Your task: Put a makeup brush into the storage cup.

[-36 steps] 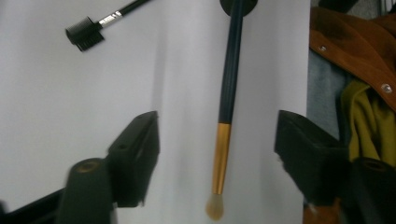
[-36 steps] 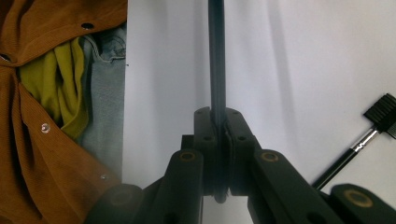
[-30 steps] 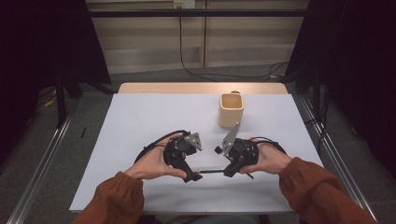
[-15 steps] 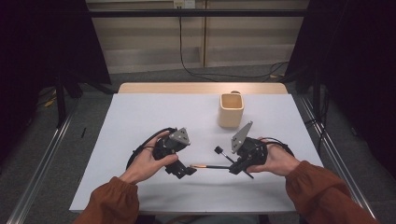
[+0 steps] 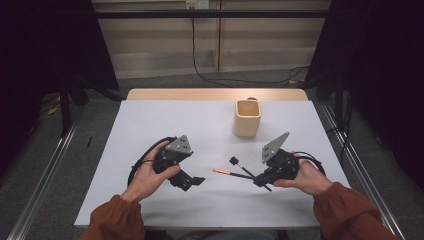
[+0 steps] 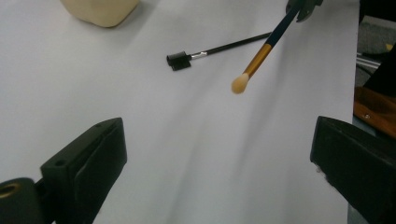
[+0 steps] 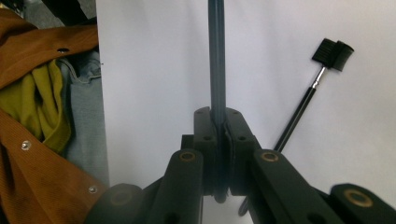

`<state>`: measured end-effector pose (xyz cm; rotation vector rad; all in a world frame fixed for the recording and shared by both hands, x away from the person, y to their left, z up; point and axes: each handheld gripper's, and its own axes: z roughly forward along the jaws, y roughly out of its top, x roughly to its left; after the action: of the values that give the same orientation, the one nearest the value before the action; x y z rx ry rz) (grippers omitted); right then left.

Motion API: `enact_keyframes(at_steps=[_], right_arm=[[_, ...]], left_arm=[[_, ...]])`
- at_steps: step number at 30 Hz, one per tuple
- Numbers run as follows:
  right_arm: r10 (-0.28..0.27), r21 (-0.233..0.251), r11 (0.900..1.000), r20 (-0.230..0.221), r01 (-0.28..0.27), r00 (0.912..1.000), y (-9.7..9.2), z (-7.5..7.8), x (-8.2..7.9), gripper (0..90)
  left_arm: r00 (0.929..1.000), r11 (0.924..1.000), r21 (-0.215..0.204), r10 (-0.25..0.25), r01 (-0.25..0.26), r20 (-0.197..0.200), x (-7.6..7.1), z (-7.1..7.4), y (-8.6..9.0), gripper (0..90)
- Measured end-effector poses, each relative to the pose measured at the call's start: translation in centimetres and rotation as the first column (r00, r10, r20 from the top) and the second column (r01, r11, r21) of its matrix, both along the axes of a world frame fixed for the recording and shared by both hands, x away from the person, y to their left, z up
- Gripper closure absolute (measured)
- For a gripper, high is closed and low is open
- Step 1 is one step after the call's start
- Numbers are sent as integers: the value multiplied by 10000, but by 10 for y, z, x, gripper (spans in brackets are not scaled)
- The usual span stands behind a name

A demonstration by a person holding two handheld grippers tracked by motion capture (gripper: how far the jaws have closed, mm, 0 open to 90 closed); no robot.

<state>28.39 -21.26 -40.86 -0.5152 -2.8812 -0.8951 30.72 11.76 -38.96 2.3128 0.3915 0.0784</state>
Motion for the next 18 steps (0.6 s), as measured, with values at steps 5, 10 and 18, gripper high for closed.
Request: enact_keyframes(at_steps=[5, 10, 18], right_arm=[[-321, 393, 9987, 188, 313, 9993, -8, -3, -10, 855], [-586, 781, 9953, 61, 580, 9983, -16, -8, -16, 854], [-1302, 1915, 9733, 53, 1267, 9915, -19, -20, -19, 855]], left_arm=[[9995, 9994, -104, 329, -329, 7, -2, -2, 9, 41], [9980, 9974, -365, 627, -627, -20, -5, -4, 17, 33], [9946, 9926, -657, 1035, -1026, 108, -7, -5, 23, 33]])
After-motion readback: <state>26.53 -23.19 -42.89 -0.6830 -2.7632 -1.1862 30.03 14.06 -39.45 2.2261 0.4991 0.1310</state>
